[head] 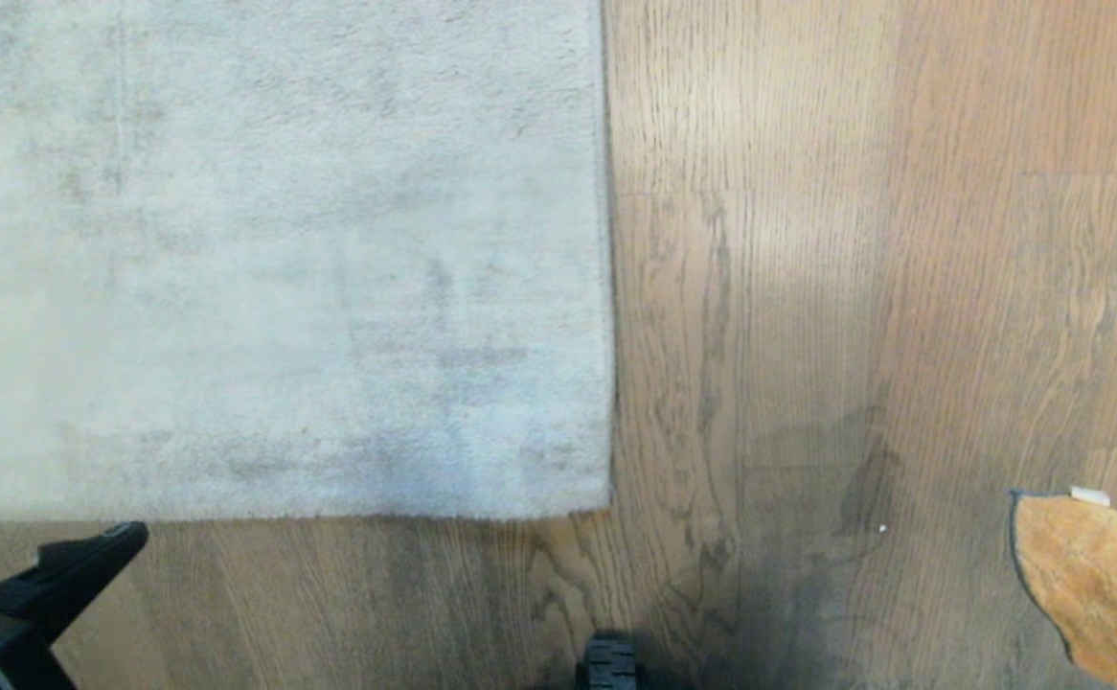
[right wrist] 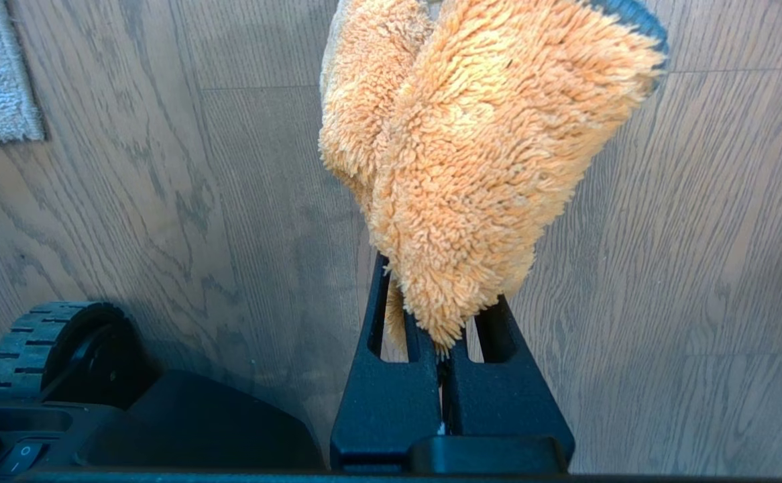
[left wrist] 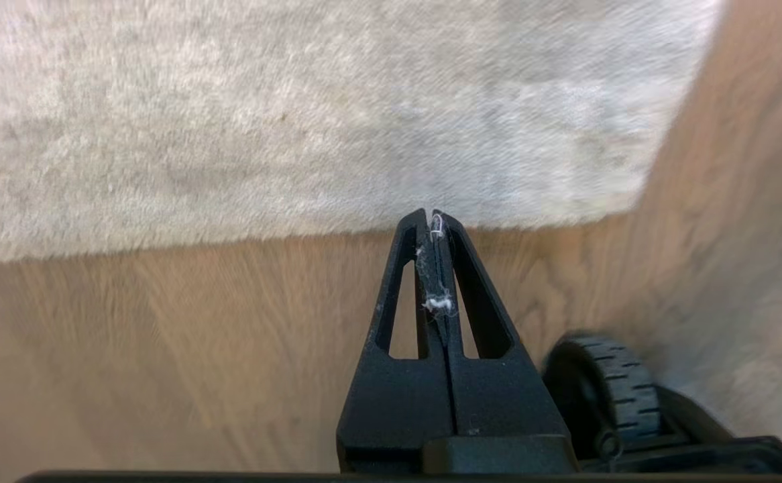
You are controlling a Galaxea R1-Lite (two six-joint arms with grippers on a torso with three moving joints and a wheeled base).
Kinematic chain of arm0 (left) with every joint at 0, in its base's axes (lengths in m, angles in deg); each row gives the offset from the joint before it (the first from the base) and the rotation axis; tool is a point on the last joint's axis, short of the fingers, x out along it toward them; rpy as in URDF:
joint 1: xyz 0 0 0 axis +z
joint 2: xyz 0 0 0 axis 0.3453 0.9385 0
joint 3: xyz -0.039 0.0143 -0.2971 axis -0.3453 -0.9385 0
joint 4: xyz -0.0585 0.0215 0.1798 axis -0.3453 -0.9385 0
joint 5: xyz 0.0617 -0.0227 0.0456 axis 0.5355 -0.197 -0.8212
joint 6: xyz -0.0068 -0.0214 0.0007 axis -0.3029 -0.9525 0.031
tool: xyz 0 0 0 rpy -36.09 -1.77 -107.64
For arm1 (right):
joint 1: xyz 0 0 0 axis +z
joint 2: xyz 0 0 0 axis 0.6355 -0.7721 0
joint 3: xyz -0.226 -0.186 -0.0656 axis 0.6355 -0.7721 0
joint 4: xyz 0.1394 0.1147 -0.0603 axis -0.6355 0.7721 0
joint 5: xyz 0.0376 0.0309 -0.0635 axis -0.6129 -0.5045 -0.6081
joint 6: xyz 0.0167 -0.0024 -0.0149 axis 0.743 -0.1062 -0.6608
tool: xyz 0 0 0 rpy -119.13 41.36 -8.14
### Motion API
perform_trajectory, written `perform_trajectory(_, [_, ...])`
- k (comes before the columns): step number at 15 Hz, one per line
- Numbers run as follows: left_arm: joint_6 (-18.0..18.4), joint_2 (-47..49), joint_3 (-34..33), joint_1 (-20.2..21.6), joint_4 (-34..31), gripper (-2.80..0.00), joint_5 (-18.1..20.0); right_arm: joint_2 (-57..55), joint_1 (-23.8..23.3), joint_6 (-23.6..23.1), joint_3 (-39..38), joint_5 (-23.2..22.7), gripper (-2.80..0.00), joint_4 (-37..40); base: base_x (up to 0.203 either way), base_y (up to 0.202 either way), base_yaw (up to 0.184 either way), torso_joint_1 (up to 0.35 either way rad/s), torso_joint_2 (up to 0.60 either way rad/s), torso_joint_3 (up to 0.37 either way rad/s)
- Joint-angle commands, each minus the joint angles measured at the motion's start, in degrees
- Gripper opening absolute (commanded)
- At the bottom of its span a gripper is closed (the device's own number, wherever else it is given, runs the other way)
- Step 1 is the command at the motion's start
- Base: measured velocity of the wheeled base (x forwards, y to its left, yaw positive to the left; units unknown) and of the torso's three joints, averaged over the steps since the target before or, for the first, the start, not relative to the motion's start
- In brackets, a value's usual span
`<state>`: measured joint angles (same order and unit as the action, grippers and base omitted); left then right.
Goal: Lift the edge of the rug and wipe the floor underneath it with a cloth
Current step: Put down the rag
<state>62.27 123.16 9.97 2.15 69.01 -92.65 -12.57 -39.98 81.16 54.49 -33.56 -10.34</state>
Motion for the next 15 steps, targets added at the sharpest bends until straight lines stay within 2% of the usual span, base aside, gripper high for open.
perform_trajectory(1, [0.4, -7.6, -3.4, 4.2, 0.6, -2.80, 3.1, -0.1, 0.0, 0.0, 0.0, 0.0, -2.80, 0.0, 0.000, 0.000, 0.000, 0.000, 0.00, 0.000])
perform_trajectory(5, [1.4, -17.2, -11.5, 5.9, 3.6, -2.80, 3.7, -0.1, 0.0, 0.0, 0.0, 0.0, -2.80, 0.0, 0.000, 0.000, 0.000, 0.000, 0.00, 0.000])
perform_trajectory(7, [2.4, -20.7, -13.4, 8.6, 3.2, -2.80, 3.8, -0.1, 0.0, 0.0, 0.0, 0.0, -2.80, 0.0, 0.000, 0.000, 0.000, 0.000, 0.00, 0.000])
perform_trajectory(10, [4.2, -24.9, -13.7, 10.7, -4.0, -2.80, 4.0, -0.1, 0.0, 0.0, 0.0, 0.0, -2.80, 0.0, 0.000, 0.000, 0.000, 0.000, 0.00, 0.000])
perform_trajectory(13, [6.0, -24.7, -13.7, 10.9, -8.2, -2.80, 4.1, -0.1, 0.0, 0.0, 0.0, 0.0, -2.80, 0.0, 0.000, 0.000, 0.000, 0.000, 0.00, 0.000])
perform_trajectory(15, [7.5, -23.6, -13.7, 13.1, -9.3, -2.80, 4.1, -0.1, 0.0, 0.0, 0.0, 0.0, -2.80, 0.0, 0.000, 0.000, 0.000, 0.000, 0.00, 0.000])
